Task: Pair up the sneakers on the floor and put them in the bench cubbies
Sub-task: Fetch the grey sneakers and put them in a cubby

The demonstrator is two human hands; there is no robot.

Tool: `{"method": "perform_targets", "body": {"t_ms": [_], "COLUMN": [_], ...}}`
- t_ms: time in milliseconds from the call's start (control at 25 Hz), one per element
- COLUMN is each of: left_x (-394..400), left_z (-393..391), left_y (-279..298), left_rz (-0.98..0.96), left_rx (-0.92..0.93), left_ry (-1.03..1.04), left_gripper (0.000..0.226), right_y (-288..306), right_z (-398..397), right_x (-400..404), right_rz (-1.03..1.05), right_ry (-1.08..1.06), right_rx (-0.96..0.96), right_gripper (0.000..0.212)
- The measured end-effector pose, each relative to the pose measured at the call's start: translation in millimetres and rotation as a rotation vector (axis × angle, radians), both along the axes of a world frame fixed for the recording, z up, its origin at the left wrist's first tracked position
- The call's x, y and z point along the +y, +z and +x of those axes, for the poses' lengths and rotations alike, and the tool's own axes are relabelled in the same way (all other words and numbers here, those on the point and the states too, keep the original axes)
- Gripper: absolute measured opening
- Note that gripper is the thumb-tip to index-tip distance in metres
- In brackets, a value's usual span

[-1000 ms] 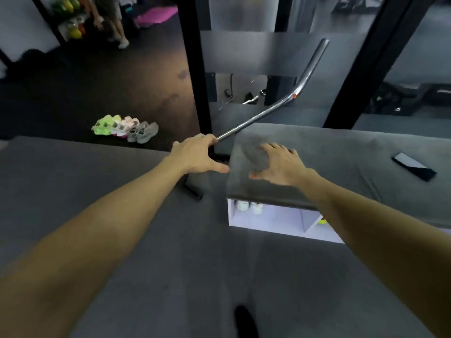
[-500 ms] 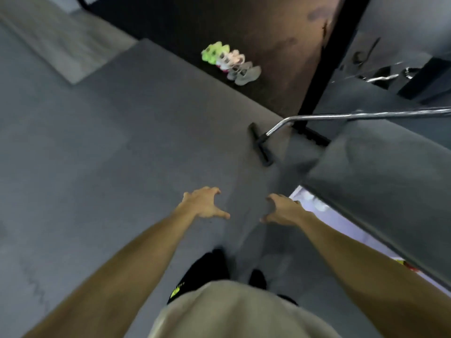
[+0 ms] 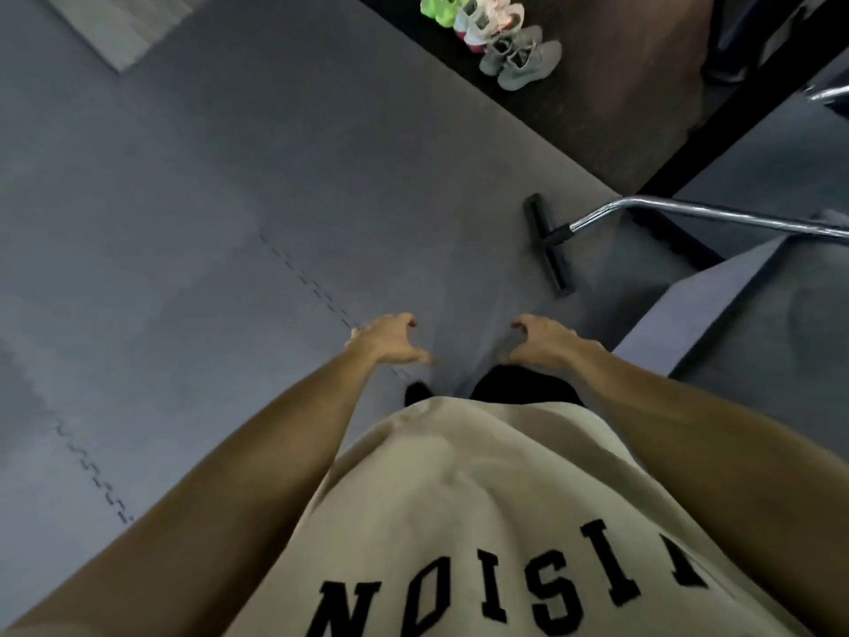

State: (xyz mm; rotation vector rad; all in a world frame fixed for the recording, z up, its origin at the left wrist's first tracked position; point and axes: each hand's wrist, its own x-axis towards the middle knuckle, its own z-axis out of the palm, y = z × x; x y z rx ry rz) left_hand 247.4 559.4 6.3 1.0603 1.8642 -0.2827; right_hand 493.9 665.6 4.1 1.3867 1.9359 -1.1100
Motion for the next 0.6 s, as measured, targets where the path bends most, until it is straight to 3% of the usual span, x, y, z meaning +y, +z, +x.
{"method": "perform_targets", "body": {"t_ms": [280, 480, 600], "left_x": [196.7, 332.9, 403.5], "left_z": [-83.2, -129.5, -160.2], "left_y": [-5.1, 14.1, 14.1], "left_rz": [-0.001, 0.014, 0.046], "left_rx": [-0.011, -0.009, -0.008], "left_ry": [0.016, 0.057, 0.069], "left_gripper": [0.122, 0.128, 0.121], "right_y": [-8.2, 8.7, 11.4], "right_z": [-86.9, -131.9, -162.7], "right_x": [185.5, 324.7, 399.6], "right_rz": [-0.018, -0.002, -0.019], "right_ry": [-0.048, 0.021, 0.041], "right_rx": [0.037, 0.034, 0.026], "right_gripper": [0.079, 0.085, 0.087]}}
